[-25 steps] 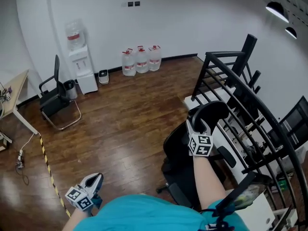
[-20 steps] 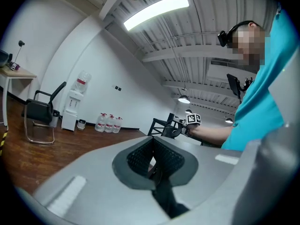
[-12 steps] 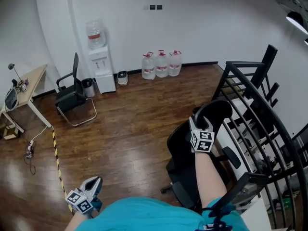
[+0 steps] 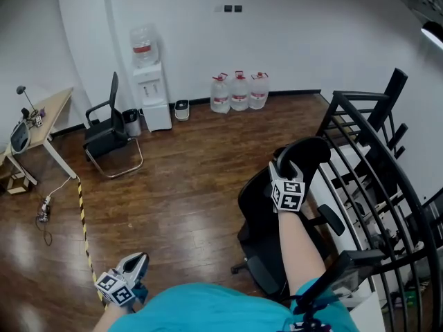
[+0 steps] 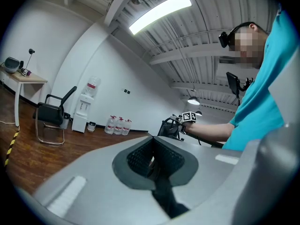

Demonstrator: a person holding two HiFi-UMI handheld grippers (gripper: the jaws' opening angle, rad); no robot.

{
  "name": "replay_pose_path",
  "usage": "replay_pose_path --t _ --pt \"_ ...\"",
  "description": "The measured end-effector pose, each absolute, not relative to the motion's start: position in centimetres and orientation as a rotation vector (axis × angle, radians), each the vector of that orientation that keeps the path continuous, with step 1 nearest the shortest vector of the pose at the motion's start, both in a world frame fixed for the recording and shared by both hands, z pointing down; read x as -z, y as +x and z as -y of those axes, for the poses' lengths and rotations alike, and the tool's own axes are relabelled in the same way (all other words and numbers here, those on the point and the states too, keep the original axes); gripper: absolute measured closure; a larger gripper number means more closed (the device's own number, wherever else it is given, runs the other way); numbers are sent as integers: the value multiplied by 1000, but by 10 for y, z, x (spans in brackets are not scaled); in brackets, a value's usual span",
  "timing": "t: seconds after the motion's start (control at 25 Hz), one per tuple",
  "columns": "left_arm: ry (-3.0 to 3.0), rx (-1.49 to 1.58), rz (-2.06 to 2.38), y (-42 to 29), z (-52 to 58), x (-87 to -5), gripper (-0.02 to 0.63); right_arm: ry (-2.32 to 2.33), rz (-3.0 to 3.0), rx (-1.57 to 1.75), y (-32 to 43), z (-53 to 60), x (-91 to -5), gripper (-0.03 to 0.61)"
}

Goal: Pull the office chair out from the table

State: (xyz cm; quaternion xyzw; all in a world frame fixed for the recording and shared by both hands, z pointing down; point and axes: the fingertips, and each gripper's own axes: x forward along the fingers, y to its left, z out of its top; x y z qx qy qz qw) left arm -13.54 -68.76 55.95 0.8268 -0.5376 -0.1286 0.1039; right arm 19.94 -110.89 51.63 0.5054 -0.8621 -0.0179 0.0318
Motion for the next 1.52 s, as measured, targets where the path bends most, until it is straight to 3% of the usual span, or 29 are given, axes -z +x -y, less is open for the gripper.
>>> replay_pose_path --t 0.36,1.04,1.2,1.36,1.44,1.52 --pt "2427 410 1582 -127 700 -562 594 1455 2708 58 197 1108 -519 276" --pt "2662 469 1264 -133 766 -536 594 1215 2878 68 201 962 -532 307" --pt "2706 473 1150 -132 753 -532 594 1179 2921 55 198 900 -522 372" --pt "2777 440 997 -133 719 -534 594 1203 2934 33 191 829 -523 512" --pt "2807 404 935 -105 699 -545 594 1234 2918 35 216 795 -537 564" --pt "2843 361 873 -42 681 -565 594 1265 2891 40 274 767 -567 577"
